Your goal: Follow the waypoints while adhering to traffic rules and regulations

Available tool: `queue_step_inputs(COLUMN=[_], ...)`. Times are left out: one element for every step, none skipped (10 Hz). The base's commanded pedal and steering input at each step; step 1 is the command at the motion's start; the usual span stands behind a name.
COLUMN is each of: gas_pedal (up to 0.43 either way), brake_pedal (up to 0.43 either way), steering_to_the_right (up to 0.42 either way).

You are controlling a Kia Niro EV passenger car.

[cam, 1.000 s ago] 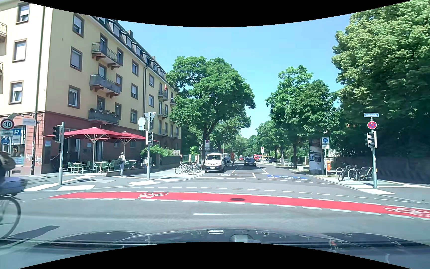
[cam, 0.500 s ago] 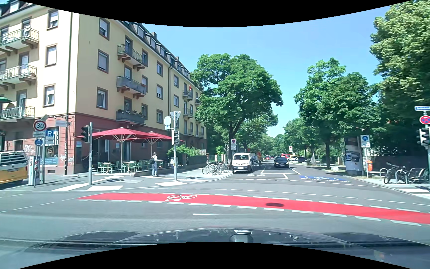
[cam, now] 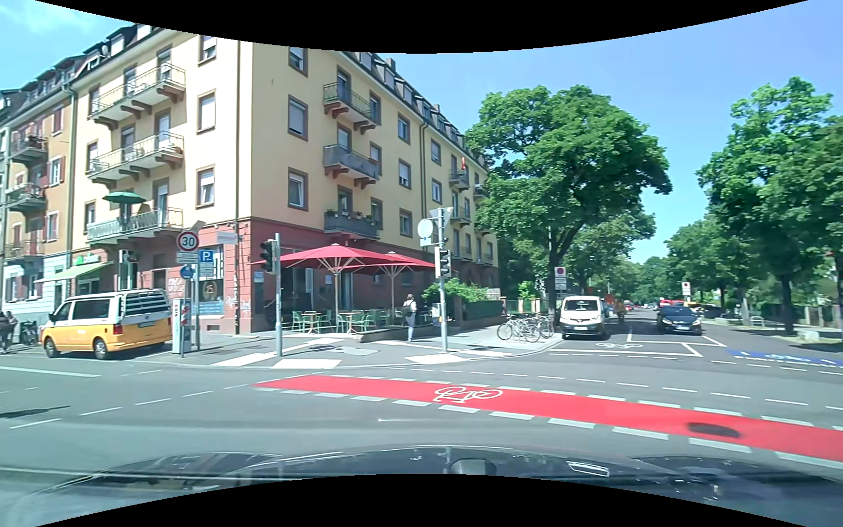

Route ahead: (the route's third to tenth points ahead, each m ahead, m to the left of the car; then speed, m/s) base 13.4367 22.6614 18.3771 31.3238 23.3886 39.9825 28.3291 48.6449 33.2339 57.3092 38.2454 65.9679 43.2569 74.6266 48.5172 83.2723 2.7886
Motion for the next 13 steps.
queue_step_inputs(gas_pedal=[0.287, 0.299, 0.299, 0.299, 0.299, 0.299, 0.299, 0.299, 0.299, 0.299, 0.299, 0.299, 0.299], brake_pedal=[0.000, 0.000, 0.000, 0.000, 0.000, 0.000, 0.000, 0.000, 0.000, 0.000, 0.000, 0.000, 0.000], steering_to_the_right=[-0.760, -0.756, -0.754, -0.750, -0.738, -0.717, -0.693, -0.655, -0.611, -0.564, -0.525, -0.473, -0.415])
